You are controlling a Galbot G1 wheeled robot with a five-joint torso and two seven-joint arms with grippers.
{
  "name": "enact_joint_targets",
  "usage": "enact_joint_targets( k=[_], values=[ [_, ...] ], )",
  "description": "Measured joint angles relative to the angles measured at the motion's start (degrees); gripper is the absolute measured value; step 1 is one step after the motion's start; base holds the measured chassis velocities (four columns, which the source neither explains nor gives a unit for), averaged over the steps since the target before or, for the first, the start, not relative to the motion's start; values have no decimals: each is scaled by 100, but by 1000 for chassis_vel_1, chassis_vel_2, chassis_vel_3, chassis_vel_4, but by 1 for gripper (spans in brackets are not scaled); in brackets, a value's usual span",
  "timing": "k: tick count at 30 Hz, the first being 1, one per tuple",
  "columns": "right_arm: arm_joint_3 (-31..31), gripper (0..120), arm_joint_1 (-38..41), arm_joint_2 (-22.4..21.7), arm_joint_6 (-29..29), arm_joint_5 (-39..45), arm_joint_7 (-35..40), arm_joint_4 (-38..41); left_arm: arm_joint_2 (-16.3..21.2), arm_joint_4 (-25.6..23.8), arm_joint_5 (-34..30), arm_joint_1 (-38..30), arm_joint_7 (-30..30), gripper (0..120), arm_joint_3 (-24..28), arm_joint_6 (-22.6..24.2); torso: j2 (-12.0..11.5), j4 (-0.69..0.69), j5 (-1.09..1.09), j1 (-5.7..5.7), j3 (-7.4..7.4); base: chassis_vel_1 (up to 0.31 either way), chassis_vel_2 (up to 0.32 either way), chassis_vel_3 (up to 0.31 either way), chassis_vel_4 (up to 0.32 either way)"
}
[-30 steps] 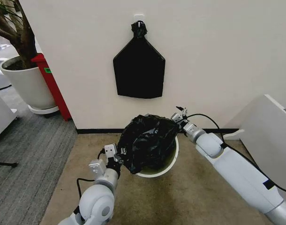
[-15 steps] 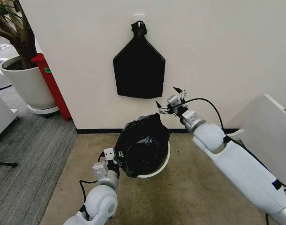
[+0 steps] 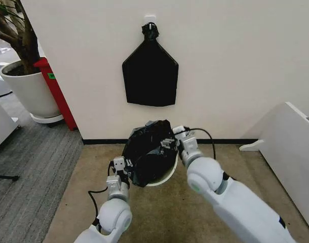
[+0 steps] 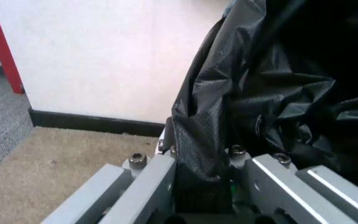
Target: Place the garbage bag over the trash bin.
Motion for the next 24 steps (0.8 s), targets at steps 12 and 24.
enact_joint_targets(
  k=[12, 24],
  values=[
    [9, 100, -271, -74, 25, 20, 34, -44, -25, 176, 209, -42, 5, 1, -10, -126, 0, 0, 0, 0, 0, 0, 0, 0, 0],
    [263, 100, -445, -410, 75, -191, -214, -155, 18, 69, 51, -39, -4, 1, -112, -162, 0, 0, 1, 0, 0, 0, 0, 0, 0]
  ],
)
